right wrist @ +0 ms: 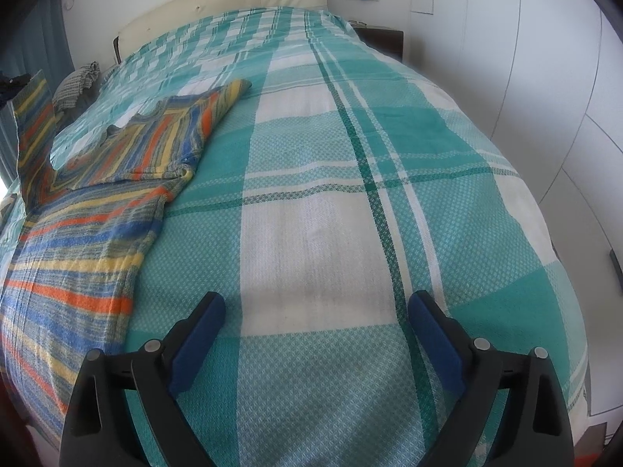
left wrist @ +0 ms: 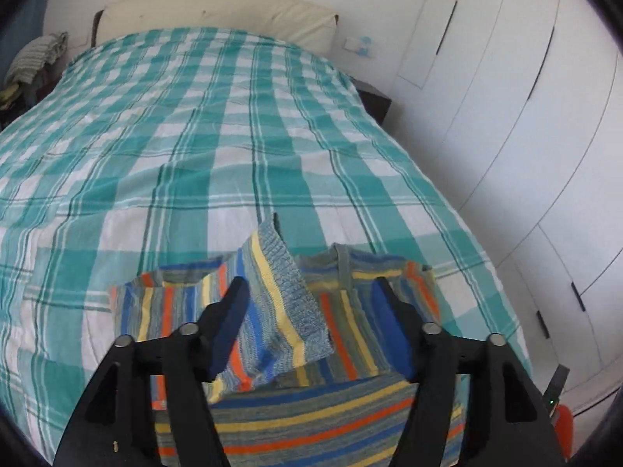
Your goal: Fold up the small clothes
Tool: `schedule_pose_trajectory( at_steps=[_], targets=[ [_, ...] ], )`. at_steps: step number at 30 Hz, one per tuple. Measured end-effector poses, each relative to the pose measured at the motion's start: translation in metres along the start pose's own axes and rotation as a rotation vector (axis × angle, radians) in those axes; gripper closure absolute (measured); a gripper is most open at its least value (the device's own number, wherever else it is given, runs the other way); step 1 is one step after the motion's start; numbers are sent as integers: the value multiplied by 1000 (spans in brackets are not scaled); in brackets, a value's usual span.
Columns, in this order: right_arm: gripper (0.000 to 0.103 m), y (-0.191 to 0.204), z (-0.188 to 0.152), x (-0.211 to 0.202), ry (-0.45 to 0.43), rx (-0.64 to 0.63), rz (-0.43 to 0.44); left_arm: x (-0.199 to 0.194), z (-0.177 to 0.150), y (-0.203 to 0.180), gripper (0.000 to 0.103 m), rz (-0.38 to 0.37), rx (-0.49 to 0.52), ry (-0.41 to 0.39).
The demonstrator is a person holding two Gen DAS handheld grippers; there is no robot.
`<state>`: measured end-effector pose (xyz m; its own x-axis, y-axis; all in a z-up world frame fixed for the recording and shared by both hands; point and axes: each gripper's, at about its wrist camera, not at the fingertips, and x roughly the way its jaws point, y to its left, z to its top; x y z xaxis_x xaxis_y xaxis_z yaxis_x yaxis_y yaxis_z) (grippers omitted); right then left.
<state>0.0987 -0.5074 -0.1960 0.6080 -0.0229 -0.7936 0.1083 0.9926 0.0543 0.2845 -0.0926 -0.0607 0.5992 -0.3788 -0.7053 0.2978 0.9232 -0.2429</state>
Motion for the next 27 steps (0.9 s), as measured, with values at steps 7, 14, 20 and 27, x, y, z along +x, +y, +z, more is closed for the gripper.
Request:
schedule_pose_trajectory(
  at_steps=[7,14,20,27],
  targets=[
    [8,0,-3,-1,-2,-10,10,17,-43,57,16,125,-172,-13],
    [4,2,-1,3,4,-20,7,54,-127,142,8,356,-198,156],
    [4,2,-1,4,4,-21,11,-16,-157,153,5,314,-304,117],
    [2,5,-2,5,3,-28,-3,-45,-211,193,5,376,-360,111]
  ],
)
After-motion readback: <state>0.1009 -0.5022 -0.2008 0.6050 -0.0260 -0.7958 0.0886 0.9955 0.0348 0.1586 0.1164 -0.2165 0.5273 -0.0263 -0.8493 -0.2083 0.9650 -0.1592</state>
